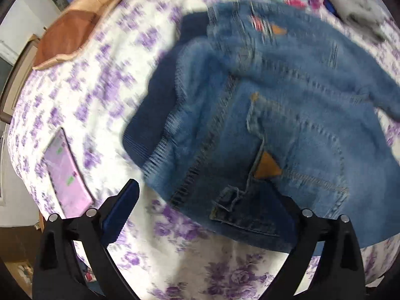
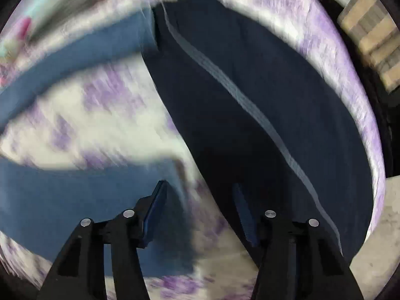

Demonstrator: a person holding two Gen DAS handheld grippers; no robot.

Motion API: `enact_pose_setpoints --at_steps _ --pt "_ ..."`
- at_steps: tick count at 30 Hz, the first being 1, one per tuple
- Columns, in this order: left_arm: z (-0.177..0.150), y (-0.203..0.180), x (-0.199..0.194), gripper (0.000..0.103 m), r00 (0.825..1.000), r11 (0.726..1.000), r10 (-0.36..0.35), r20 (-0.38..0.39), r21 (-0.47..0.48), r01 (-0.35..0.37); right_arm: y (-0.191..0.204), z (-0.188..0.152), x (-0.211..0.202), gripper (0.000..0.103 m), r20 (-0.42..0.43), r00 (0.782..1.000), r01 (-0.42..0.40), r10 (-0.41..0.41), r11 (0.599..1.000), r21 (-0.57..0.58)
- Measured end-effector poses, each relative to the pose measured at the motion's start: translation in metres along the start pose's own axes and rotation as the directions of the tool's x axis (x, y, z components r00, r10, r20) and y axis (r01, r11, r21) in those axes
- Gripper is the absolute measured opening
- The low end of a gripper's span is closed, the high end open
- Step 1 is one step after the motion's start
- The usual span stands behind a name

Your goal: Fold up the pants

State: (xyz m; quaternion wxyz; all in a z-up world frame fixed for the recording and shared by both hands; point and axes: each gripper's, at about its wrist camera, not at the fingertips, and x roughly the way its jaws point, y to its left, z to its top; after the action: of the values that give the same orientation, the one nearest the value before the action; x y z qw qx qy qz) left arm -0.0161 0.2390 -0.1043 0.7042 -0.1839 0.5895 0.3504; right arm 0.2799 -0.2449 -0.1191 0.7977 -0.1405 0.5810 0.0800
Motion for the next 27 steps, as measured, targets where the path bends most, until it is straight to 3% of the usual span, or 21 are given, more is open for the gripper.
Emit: enact_pose_setpoints --at_steps 2,3,5,6,7,11,12,15,16,17,18,19,21,22,23,24,25,26,27 --pt "0.008 0.006 -0.008 0.095 0.999 1.0 -0.011 0.035 -0.023 0.012 0.021 0.012 -0.024 0.067 0.126 0.992 -0.021 0.028 0.998 -0.055" --pt "0.012 0.006 -0.01 0.095 0.999 0.999 -0.023 0.045 -0.033 0.025 0.036 0.023 -0.033 0.067 0.182 0.979 -0.078 0.091 0.994 -0.077" --pt "0.028 0.005 -0.014 0.095 0.997 0.998 -0.035 0.071 -0.053 0.039 0.064 0.042 -0.036 0.062 0.209 0.953 -0.201 0.22 0.973 -0.11" --pt "0.04 0.0 -0.016 0.094 0.995 0.998 -0.038 0.089 -0.055 0.043 0.096 0.059 -0.031 0.05 0.179 0.931 -0.289 0.317 0.943 -0.166" --pt "0.05 -0.007 -0.018 0.094 0.993 0.997 -0.047 0.108 -0.048 0.052 0.116 0.068 -0.028 0.046 0.16 0.92 -0.324 0.358 0.924 -0.202" --pt "0.096 -0.053 -0.023 0.094 0.981 0.994 -0.107 0.162 0.046 0.101 0.231 0.103 -0.028 0.046 0.103 0.84 -0.465 0.533 0.803 -0.372" --pt "0.103 -0.06 -0.021 0.094 0.98 0.992 -0.118 0.162 0.052 0.111 0.264 0.107 -0.029 0.046 0.071 0.814 -0.501 0.577 0.759 -0.416" --pt "0.118 -0.081 -0.005 0.094 0.985 0.993 -0.116 0.126 0.043 0.111 0.342 0.101 -0.02 0.049 -0.073 0.772 -0.578 0.631 0.65 -0.494" --pt "0.118 -0.084 0.004 0.094 0.991 0.995 -0.093 0.099 0.04 0.09 0.365 0.092 -0.015 0.055 -0.112 0.781 -0.567 0.614 0.623 -0.538" --pt "0.111 -0.086 0.011 0.094 0.993 0.996 -0.083 0.089 0.046 0.079 0.38 0.081 -0.005 0.065 -0.138 0.814 -0.525 0.565 0.612 -0.591" --pt "0.106 -0.088 0.018 0.094 0.994 0.996 -0.065 0.085 0.073 0.059 0.388 0.065 0.01 0.066 -0.152 0.871 -0.441 0.468 0.604 -0.664" --pt "0.102 -0.087 0.023 0.094 0.995 0.994 -0.05 0.081 0.097 0.042 0.381 0.056 0.016 0.066 -0.152 0.875 -0.425 0.459 0.579 -0.696" --pt "0.095 -0.08 0.026 0.095 0.994 0.99 -0.066 0.09 0.132 0.054 0.344 0.046 0.016 0.066 -0.174 0.85 -0.457 0.496 0.533 -0.712" --pt "0.094 -0.075 0.023 0.094 0.991 0.989 -0.085 0.102 0.129 0.072 0.325 0.046 0.02 0.066 -0.194 0.854 -0.465 0.482 0.543 -0.699" --pt "0.092 -0.072 0.02 0.094 0.99 0.989 -0.094 0.108 0.127 0.08 0.3 0.053 0.024 0.062 -0.202 0.864 -0.469 0.461 0.592 -0.656" --pt "0.091 -0.067 0.015 0.094 0.988 0.988 -0.102 0.117 0.127 0.087 0.286 0.06 0.023 0.06 -0.202 0.861 -0.482 0.467 0.62 -0.619" --pt "0.09 -0.061 0.011 0.094 0.986 0.987 -0.112 0.122 0.126 0.097 0.269 0.071 0.019 0.06 -0.191 0.846 -0.51 0.497 0.651 -0.562" --pt "0.09 -0.058 0.008 0.094 0.983 0.987 -0.129 0.129 0.116 0.114 0.249 0.09 0.012 0.062 -0.148 0.818 -0.552 0.556 0.687 -0.472" --pt "0.089 -0.053 0.003 0.094 0.98 0.987 -0.144 0.141 0.089 0.132 0.241 0.101 0.009 0.063 -0.115 0.8 -0.577 0.589 0.702 -0.417"
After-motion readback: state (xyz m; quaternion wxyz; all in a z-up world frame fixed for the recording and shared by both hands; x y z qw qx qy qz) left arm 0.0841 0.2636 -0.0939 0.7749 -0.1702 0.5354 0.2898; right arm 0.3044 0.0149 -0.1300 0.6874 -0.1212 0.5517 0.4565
